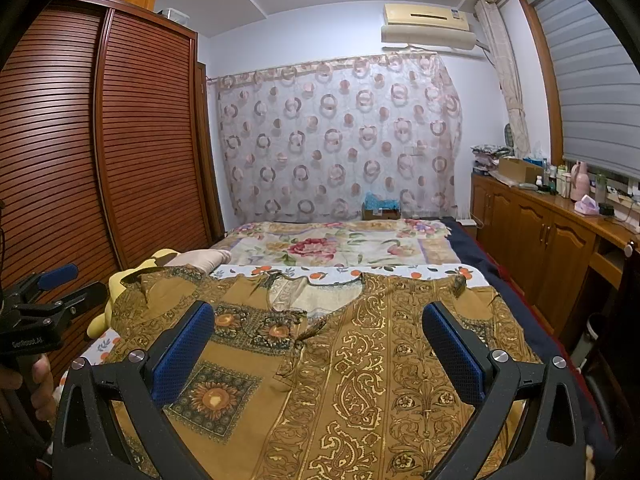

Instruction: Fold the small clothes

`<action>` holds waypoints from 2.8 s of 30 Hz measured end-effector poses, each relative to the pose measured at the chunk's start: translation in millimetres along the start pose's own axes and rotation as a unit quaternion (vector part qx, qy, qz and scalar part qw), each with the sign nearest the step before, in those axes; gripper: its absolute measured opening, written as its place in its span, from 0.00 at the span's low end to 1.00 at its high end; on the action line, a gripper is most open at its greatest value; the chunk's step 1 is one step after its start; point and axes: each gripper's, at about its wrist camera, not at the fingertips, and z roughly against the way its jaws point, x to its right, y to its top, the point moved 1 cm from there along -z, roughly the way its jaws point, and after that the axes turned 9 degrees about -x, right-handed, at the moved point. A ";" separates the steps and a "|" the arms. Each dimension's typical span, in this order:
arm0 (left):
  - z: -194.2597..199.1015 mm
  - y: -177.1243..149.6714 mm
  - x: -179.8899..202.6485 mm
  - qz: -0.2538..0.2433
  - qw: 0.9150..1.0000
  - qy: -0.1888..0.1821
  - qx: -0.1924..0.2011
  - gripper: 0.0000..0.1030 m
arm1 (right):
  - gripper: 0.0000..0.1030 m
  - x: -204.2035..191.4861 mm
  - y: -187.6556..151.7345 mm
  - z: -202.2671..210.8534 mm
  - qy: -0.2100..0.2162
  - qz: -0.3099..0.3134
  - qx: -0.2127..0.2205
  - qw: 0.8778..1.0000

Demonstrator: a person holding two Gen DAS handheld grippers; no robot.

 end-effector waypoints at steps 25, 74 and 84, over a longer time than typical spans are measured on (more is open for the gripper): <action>1.8 0.7 3.3 -0.003 1.000 0.000 0.001 1.00 | 1.00 -1.2 0.9 -0.5 0.002 0.000 -0.002 1.000; -29.9 -11.8 -14.9 0.004 0.999 0.014 -0.048 1.00 | 1.00 4.3 0.0 -34.0 0.027 0.003 -0.056 0.998; -63.2 -23.0 -63.6 0.018 0.995 0.006 -0.098 1.00 | 1.00 4.7 11.3 -60.7 0.038 0.039 -0.103 0.993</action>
